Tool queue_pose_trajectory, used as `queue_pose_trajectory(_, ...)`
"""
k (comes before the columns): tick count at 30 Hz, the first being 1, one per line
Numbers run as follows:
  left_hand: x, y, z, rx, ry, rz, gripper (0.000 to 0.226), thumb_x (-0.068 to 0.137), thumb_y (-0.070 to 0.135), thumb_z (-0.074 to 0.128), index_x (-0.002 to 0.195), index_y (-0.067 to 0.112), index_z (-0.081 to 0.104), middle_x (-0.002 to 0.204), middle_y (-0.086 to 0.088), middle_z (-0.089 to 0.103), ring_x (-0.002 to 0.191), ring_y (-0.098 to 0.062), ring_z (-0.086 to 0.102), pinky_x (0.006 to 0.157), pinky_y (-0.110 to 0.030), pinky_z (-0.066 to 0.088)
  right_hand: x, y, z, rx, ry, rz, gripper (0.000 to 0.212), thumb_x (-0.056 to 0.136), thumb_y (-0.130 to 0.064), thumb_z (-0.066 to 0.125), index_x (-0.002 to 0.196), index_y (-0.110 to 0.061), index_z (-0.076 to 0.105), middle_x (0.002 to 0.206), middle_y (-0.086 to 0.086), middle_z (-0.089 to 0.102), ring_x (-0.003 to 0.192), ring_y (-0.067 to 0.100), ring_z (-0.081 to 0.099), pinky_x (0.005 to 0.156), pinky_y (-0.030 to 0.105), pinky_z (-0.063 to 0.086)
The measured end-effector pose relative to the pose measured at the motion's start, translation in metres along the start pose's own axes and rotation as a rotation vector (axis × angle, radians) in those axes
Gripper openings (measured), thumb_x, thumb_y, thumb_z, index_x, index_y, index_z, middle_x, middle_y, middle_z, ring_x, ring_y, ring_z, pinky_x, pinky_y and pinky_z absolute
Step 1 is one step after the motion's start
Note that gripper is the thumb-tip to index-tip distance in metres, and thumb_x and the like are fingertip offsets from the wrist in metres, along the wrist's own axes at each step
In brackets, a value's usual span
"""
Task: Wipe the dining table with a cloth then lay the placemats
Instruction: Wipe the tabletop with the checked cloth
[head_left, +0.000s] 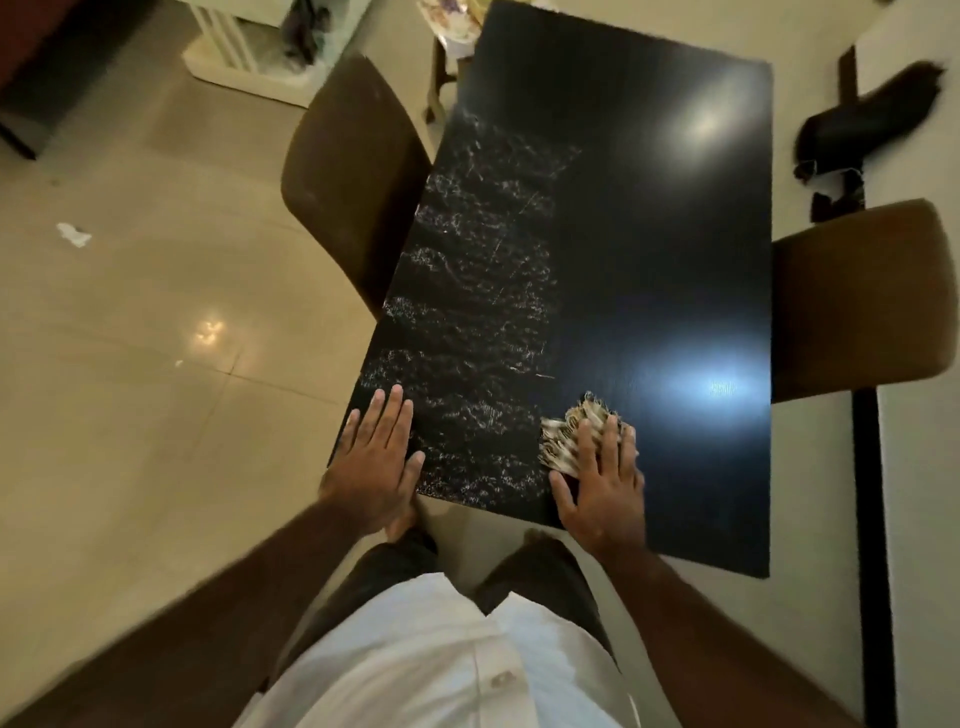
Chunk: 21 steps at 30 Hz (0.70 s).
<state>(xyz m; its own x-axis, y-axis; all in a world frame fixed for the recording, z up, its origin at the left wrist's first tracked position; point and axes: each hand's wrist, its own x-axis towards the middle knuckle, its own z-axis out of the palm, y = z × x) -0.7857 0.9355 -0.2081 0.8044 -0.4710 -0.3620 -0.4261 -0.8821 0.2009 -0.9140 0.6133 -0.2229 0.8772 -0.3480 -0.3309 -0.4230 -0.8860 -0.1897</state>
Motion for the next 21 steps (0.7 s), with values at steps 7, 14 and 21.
queue_pose_trajectory(7, 0.022, -0.025, 0.005, 0.146, -0.052, 0.220, 0.081, 0.111, 0.055, 0.012, 0.178, 0.010, 0.001, 0.186, -0.012, -0.011, 0.173, -0.030, -0.009, 0.140, -0.055, 0.006, -0.055, -0.079, 0.043, 0.020, 0.119, 0.100, 0.091, 0.103, -0.087, 0.030, 0.179, -0.039, 0.016, 0.188, 0.013, -0.006, 0.174, 0.041, -0.004, 0.131, 0.067, 0.026)
queue_pose_trajectory(14, 0.042, -0.006, 0.015, 0.166, -0.017, 0.299, 0.082, 0.114, 0.058, 0.019, 0.178, 0.009, 0.002, 0.186, -0.012, -0.011, 0.173, -0.031, -0.007, 0.140, -0.058, 0.007, -0.016, -0.113, 0.054, 0.002, 0.160, -0.040, 0.087, 0.106, -0.084, 0.033, 0.179, -0.042, 0.010, 0.189, 0.008, -0.008, 0.174, 0.039, -0.006, 0.134, 0.063, 0.018)
queue_pose_trajectory(21, 0.056, -0.016, 0.018, 0.188, 0.021, 0.334, 0.084, 0.114, 0.060, 0.023, 0.178, 0.009, 0.006, 0.187, -0.012, -0.006, 0.174, -0.033, -0.004, 0.139, -0.060, 0.009, -0.002, -0.056, 0.045, -0.026, 0.203, 0.125, 0.083, 0.109, -0.078, 0.035, 0.179, -0.041, 0.010, 0.189, 0.009, -0.003, 0.174, 0.042, -0.003, 0.133, 0.066, 0.025)
